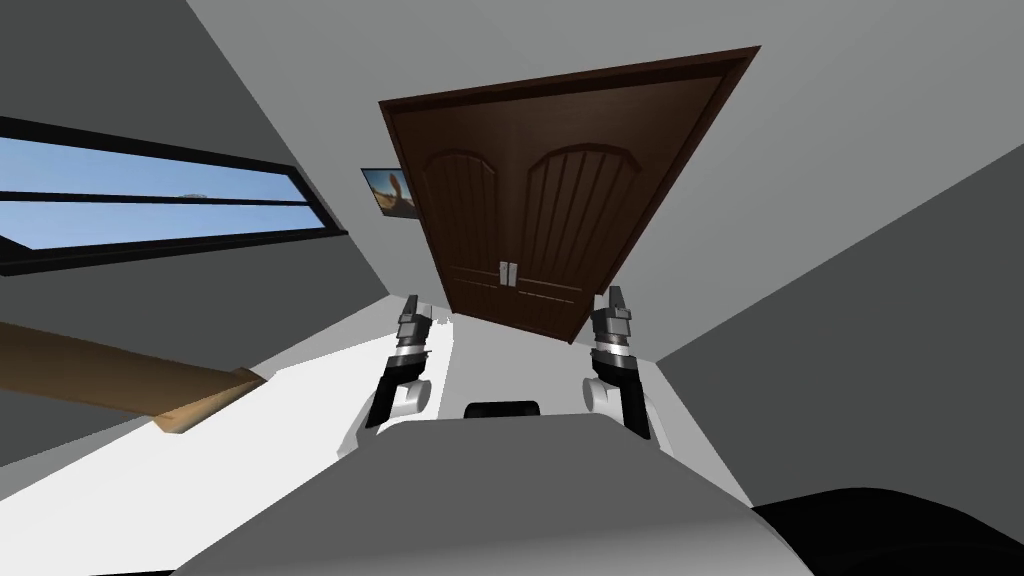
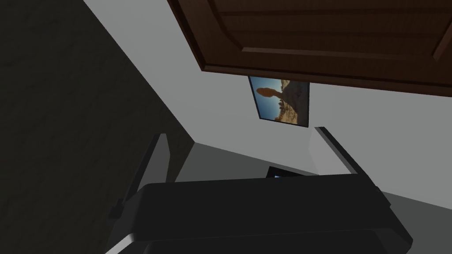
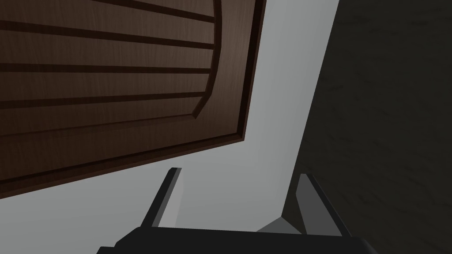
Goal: Pull the door open
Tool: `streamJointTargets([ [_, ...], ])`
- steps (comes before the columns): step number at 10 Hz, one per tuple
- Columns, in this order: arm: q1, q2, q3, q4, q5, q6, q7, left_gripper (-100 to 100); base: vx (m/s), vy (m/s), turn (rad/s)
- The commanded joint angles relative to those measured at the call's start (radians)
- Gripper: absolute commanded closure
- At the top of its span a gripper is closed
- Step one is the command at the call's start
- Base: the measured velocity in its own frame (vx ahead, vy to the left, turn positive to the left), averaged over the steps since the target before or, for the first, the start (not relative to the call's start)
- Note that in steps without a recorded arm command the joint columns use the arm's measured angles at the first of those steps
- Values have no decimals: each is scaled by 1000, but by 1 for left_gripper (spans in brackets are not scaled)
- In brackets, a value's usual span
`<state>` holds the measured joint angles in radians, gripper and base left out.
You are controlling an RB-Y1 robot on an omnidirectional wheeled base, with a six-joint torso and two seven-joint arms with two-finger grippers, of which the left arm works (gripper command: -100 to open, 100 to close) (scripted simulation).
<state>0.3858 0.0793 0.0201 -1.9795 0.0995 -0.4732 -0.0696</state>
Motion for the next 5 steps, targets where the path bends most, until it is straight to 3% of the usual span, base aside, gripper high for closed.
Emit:
streamJointTargets([
  [1,-20,5,-3,33,1,8,5,-100,102,2,-43],
  [5,-62,18,-12,107,3,24,18,-100,92,-2,-60],
])
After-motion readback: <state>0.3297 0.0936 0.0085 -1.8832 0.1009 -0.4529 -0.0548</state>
